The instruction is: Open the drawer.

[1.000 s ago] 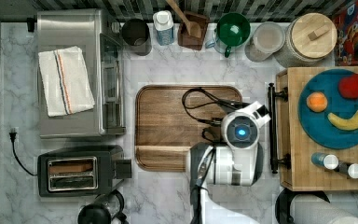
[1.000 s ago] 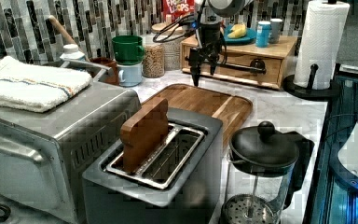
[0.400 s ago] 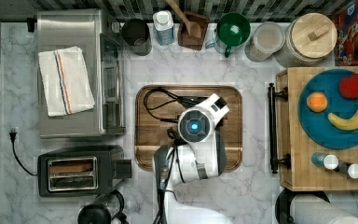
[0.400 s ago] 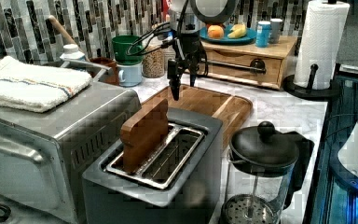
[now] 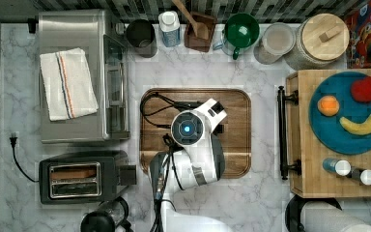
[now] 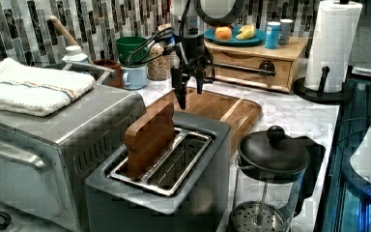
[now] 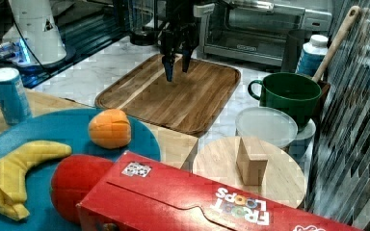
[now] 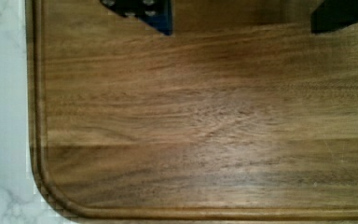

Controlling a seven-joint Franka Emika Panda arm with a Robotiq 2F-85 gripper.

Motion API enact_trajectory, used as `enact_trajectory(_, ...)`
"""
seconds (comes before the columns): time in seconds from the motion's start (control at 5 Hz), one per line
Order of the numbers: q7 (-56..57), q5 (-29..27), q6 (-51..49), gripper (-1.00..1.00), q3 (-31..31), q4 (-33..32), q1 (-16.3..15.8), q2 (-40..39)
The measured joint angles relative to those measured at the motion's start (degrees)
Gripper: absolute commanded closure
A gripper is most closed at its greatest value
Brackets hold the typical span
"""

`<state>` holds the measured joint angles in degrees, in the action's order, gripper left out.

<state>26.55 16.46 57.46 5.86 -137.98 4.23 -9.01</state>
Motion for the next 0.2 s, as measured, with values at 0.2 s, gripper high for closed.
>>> enact_trajectory(0.2, 0.0, 0.0, 0.0, -1.0, -0.1, 0.0, -0.1, -0.1)
